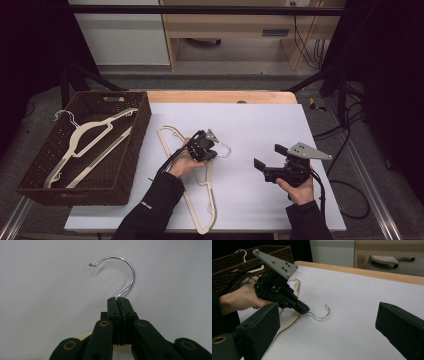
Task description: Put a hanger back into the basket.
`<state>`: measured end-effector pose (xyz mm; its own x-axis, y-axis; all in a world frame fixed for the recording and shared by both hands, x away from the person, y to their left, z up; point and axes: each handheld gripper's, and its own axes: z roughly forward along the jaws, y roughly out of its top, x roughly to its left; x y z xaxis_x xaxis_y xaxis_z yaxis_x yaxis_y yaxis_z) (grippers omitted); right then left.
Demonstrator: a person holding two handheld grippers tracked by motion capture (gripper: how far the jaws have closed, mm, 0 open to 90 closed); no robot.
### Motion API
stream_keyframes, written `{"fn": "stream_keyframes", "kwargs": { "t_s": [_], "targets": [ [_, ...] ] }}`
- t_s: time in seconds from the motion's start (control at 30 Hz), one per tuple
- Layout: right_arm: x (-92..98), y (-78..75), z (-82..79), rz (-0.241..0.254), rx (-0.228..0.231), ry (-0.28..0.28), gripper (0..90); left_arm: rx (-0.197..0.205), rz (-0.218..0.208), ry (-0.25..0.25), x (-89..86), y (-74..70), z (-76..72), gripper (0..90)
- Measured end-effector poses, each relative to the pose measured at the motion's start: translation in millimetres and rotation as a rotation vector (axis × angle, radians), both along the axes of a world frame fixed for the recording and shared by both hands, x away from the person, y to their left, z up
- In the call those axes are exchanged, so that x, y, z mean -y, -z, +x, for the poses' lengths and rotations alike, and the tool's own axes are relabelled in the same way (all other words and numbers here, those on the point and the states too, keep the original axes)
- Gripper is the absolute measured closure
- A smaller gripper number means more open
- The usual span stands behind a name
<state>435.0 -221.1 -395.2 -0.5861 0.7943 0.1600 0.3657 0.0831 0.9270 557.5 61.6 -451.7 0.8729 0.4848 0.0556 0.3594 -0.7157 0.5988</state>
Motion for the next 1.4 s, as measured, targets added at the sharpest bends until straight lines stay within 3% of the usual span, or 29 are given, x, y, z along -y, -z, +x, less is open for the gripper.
{"fn": "stream_keyframes", "kwargs": {
  "t_s": [0.1, 0.13, 0.27, 0.43, 0.7, 0.73, 0.97, 1.2, 1.4],
  "targets": [
    [-6.9, 3.2, 1.1, 0.006, -0.011, -0.015, 7.7, 0.030, -0.033, -0.010, -2.8, -8.9, -7.6, 89.0],
    [-9.7, 4.5, 1.4, 0.005, -0.018, -0.025, 8.1, 0.040, -0.022, -0.001, -4.7, -11.9, -9.1, 89.0],
    [-25.5, 11.4, 4.1, -0.012, -0.041, -0.069, 9.2, 0.055, -0.062, -0.014, -8.9, -17.2, -15.3, 89.0],
    [-47.8, 19.2, 7.8, -0.019, -0.087, -0.117, 9.3, 0.071, -0.057, 0.001, -13.9, -23.3, -19.2, 89.0],
    [-71.5, 28.4, 14.9, -0.006, -0.137, -0.112, 11.2, 0.093, -0.110, -0.018, -21.3, -32.9, -25.7, 89.0],
    [-77.1, 30.6, 16.0, 0.002, -0.160, -0.110, 11.9, 0.090, -0.115, -0.019, -21.9, -33.2, -25.9, 89.0],
    [-110.0, 47.1, 26.6, -0.008, -0.222, -0.139, 15.6, 0.101, -0.119, -0.015, -25.6, -37.0, -28.8, 89.0],
    [-130.7, 57.8, 31.4, -0.017, -0.258, -0.146, 19.0, 0.102, -0.133, -0.022, -25.7, -36.3, -30.4, 89.0],
    [-144.5, 70.7, 34.2, -0.028, -0.298, -0.154, 30.6, 0.105, -0.140, -0.015, -27.7, -36.7, -31.8, 89.0]
  ]
}}
